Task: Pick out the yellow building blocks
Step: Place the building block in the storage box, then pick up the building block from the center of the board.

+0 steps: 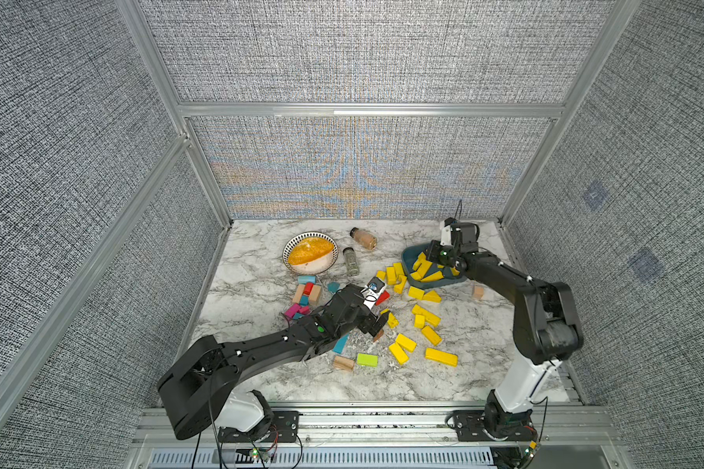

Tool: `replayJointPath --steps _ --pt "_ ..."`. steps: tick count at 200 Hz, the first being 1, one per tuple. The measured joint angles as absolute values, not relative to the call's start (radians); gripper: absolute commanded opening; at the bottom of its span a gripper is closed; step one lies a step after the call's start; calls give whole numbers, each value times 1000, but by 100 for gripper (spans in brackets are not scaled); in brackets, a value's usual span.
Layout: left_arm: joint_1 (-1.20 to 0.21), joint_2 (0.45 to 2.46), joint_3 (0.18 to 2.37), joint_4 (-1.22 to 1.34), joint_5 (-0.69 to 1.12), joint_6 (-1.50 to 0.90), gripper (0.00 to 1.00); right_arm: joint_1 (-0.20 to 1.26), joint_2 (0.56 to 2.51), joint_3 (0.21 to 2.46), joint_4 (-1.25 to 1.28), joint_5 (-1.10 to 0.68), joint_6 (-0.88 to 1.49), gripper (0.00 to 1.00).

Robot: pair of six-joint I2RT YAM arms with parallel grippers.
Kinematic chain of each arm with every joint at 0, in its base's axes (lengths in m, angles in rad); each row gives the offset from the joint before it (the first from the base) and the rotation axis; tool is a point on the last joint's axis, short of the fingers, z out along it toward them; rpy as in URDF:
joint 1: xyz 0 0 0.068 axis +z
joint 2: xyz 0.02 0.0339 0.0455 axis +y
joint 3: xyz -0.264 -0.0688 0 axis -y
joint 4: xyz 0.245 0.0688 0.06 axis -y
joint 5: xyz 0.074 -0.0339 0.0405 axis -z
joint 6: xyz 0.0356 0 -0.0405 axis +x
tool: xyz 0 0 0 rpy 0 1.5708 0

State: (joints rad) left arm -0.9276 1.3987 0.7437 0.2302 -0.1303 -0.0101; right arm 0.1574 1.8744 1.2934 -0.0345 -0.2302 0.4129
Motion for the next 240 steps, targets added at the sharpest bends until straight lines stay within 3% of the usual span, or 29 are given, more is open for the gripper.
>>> replayJointPath --steps 44,134,194,240 --pt "-918 1391 682 260 -164 -86 100 168 2041 1443 -74 -267 379 0" --pt "-916 1355 701 243 -244 -150 100 180 2083 1445 -89 -278 377 40" --pt "-915 1307 788 97 -216 -156 100 187 1898 1402 -116 -226 334 44" --pt "-915 1231 778 19 -225 -238 98 350 1613 1129 -162 -87 242 44"
